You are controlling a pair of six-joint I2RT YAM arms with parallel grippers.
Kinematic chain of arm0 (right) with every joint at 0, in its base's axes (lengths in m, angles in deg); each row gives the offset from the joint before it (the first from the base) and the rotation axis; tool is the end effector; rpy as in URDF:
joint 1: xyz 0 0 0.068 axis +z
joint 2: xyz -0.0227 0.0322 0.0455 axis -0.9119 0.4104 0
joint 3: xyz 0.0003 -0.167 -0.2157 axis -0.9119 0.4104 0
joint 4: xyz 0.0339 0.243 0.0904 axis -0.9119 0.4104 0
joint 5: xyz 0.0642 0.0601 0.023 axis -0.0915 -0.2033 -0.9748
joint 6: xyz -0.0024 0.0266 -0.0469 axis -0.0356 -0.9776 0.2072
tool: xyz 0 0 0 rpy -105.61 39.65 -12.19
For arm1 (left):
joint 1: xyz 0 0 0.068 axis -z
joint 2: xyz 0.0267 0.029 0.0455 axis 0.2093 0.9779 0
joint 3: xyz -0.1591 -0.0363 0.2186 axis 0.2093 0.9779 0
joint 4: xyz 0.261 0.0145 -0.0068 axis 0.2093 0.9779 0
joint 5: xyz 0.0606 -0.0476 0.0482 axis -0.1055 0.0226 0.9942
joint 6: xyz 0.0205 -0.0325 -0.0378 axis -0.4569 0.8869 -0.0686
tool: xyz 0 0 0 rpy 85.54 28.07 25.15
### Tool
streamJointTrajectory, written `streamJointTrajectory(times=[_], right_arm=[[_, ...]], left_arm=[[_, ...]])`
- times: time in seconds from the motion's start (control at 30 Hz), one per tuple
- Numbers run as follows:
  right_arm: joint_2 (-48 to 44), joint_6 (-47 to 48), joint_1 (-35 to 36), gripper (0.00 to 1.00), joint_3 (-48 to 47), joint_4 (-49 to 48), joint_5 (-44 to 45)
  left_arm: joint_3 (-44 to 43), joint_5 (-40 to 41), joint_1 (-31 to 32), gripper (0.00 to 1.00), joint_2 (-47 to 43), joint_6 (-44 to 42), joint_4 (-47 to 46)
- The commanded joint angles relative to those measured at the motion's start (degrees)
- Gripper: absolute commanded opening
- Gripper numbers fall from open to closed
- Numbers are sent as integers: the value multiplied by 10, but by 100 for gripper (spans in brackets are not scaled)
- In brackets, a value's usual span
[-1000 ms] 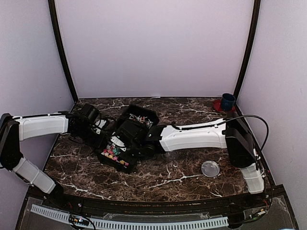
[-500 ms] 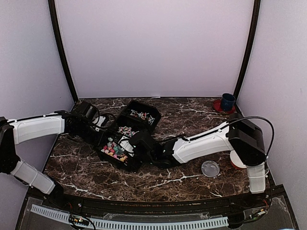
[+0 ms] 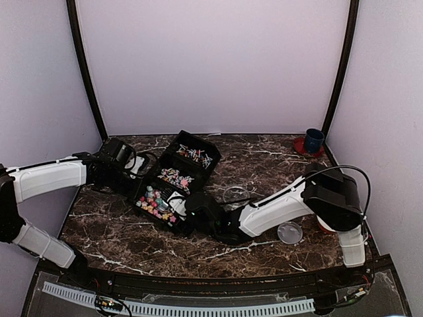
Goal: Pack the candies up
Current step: Scoop the fake candies from the storage box.
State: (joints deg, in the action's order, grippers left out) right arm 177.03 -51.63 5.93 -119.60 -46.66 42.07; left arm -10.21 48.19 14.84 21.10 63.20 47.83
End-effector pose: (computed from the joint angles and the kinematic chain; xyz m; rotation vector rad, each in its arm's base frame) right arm 0.1569 0.4349 0.1439 -1.0022 1.7101 0.4390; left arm 0.2434 -0.1251 0.2294 0.4698 2.4659 -0.2907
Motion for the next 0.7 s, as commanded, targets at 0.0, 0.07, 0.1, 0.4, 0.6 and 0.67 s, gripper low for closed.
streamJointTrajectory(times=[0.0, 0.07, 0.1, 0.4, 0.6, 0.67], right_arm=[[-9, 2, -12, 0, 64, -38, 79], [-12, 3, -12, 0, 81, -56, 83], [-12, 2, -13, 0, 80, -54, 85], [-42, 4, -12, 0, 122, -90, 87], [-108, 20, -11, 0, 165, -103, 88], [-132, 23, -11, 0, 172, -91, 91]], left_arm=[[-28, -34, 0, 0, -63, 20, -82], [-26, -28, -1, 0, -66, 20, -83], [-26, -24, -2, 0, -66, 21, -82], [-26, -18, -14, 0, -60, 33, -76], [-30, -26, -24, 0, -44, 41, -68], [-30, -28, -25, 0, -41, 42, -66]])
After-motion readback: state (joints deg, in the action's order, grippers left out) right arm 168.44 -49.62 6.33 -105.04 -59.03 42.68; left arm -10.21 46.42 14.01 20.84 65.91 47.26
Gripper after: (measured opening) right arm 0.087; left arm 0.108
